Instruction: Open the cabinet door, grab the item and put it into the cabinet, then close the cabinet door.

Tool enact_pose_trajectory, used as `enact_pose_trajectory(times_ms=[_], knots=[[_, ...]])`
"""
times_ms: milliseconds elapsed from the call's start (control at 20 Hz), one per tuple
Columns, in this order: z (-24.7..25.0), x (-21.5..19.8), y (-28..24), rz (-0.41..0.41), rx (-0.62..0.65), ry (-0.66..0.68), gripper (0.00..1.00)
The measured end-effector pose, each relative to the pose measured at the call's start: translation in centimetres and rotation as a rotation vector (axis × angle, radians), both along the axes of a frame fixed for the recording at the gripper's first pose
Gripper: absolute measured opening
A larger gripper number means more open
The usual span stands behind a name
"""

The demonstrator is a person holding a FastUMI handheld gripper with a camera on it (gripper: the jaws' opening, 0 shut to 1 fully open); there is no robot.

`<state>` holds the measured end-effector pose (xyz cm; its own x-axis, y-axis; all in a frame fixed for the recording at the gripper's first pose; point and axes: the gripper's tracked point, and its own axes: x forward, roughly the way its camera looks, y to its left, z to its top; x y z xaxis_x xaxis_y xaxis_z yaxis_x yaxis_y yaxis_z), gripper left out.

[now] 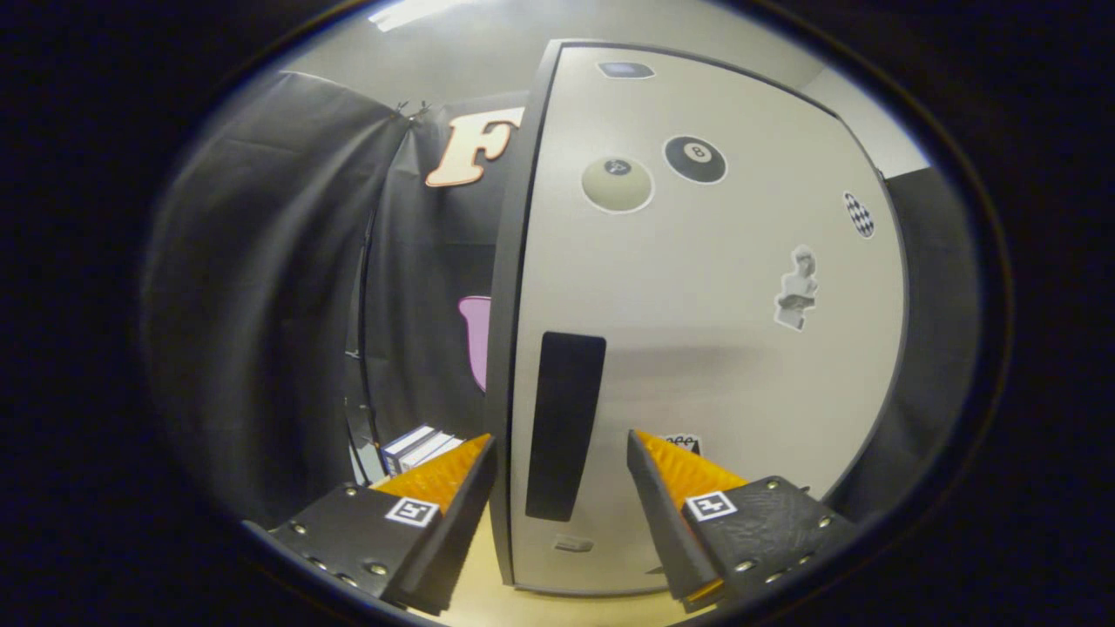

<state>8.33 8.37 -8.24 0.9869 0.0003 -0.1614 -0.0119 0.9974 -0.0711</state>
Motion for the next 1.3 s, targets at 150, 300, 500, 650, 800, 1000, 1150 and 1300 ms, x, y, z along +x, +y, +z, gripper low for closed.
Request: enact_pose_trajectory(times_ms=[150,300,500,650,800,1000,1150,1300], knots=[[-0.2,0.9,0.4,-0.014,-0.003,-0.005,0.74],[-0.2,1.5,0.1,-0.054,-0.014,-0.018,0.7],[-0.3,1.6,0.1,-0.083,-0.072,-0.04,0.59],[-0.2,1.6,-0.4,-0.107,-0.073,-0.054,0.43],[-0.2,1.3,-0.1,-0.102,-0.09,-0.061,0.43],[-0.4,1.6,0.0,-0.1,-0.044,-0.05,0.21],[-0.3,1.4,-0.2,-0.099,-0.026,-0.058,0.17],[-0.5,1.3,-0.1,-0.087,-0.019,-0.04,0.09]])
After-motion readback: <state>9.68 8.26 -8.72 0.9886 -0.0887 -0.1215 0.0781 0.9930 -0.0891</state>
